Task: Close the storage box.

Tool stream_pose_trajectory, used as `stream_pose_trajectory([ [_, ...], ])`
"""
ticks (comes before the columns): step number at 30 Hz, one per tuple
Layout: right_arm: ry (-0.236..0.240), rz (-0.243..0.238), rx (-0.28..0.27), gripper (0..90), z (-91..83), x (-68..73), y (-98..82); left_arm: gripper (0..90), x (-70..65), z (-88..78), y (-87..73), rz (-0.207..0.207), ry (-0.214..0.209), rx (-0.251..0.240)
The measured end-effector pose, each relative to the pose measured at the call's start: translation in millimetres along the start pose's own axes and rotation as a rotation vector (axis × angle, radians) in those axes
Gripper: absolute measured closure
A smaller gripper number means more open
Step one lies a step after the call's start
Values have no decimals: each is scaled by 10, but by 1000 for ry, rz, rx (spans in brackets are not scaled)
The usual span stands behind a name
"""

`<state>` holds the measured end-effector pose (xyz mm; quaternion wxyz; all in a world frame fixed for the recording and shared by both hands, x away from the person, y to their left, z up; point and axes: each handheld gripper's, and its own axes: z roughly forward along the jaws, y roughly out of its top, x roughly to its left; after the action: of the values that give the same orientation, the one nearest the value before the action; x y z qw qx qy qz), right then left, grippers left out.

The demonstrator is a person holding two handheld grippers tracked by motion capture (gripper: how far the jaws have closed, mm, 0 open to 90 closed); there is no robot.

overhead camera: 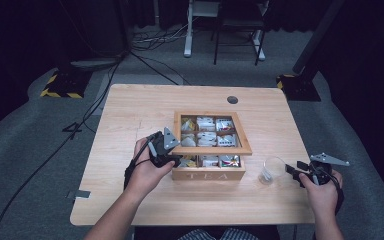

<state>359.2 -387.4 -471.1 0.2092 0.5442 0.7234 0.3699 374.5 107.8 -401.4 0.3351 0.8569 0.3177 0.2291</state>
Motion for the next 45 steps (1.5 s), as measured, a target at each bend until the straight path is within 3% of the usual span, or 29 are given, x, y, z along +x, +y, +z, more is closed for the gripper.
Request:
stream_pose_trajectory([
  [17,10,9,5,421,18,10,-11,352,-34,50,-52,2,-10,31],
  [21,10,9,8,420,24,7,-20,378,-38,72,-67,-7,-40,42],
  [32,15,8,9,419,39,11,-15,361,-88,144,-99,-7,-60,80],
  [45,21,4,13,415,72,26,4,388,-117,158,-125,3,-60,100],
])
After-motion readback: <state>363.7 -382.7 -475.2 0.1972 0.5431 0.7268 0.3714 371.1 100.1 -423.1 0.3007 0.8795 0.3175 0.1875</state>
